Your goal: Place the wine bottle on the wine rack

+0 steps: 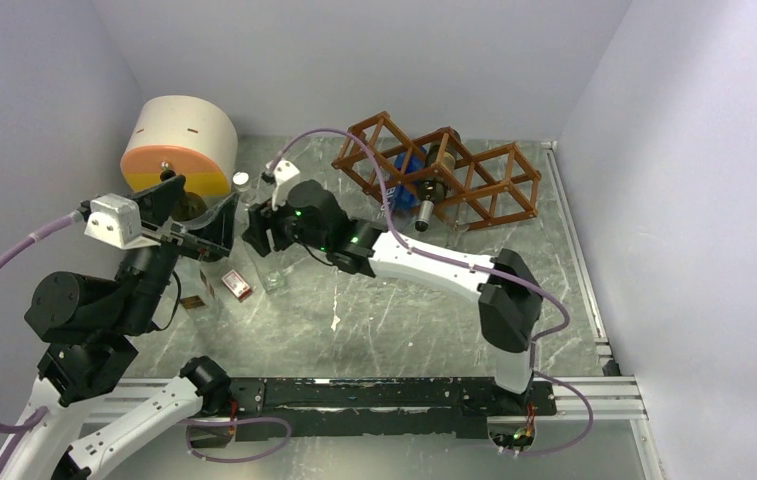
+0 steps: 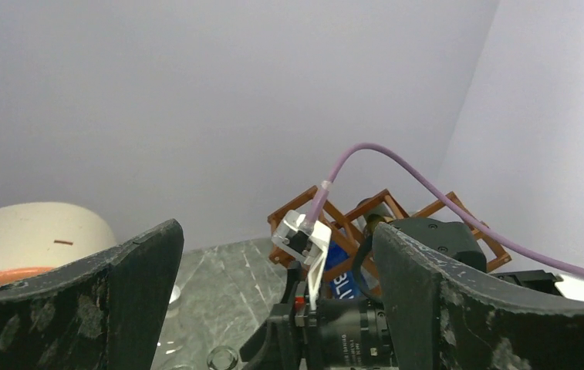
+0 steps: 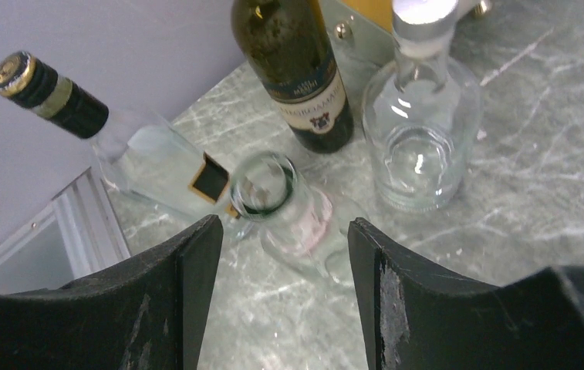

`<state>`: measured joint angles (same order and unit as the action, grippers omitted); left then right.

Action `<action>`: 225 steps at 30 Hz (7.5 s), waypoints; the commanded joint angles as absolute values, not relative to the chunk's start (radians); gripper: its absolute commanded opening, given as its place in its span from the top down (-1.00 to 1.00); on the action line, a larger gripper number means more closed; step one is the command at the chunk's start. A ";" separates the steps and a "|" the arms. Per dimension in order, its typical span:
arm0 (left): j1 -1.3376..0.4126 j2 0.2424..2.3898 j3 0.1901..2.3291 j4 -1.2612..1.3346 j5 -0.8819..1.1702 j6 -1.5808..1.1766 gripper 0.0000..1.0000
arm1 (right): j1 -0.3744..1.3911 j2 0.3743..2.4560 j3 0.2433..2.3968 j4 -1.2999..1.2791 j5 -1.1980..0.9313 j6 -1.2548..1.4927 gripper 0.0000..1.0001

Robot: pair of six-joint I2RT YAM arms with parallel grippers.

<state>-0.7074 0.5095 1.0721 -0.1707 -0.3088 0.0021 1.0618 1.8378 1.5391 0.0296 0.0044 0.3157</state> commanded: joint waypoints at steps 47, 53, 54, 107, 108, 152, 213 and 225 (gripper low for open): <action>-0.703 0.747 0.553 0.148 0.379 0.002 -0.92 | 1.103 0.974 1.094 -0.002 0.406 0.121 1.00; -0.703 0.791 0.517 0.261 0.483 -0.013 -0.92 | 1.103 0.915 1.088 -0.006 0.339 0.110 1.00; -0.703 0.799 0.516 0.275 0.484 -0.016 -0.92 | 1.103 0.913 1.091 -0.011 0.322 0.108 1.00; -0.724 0.764 0.669 -0.152 0.156 1.138 0.86 | 1.103 1.021 1.342 -0.525 0.217 0.303 -0.36; -0.725 0.759 0.656 -0.150 0.160 1.161 0.86 | 1.104 1.038 1.347 -0.538 0.220 0.305 -0.36; -0.740 0.672 0.556 -0.150 0.251 1.270 0.86 | 1.104 1.441 1.192 -0.545 -0.128 0.312 -0.42; -0.737 0.863 1.030 -0.243 -0.121 -0.146 -0.89 | 0.963 1.226 1.170 -0.517 0.493 0.574 1.00; -0.736 0.840 0.981 -0.241 -0.240 -0.196 -0.89 | 0.880 1.407 1.215 -0.406 0.381 0.624 1.00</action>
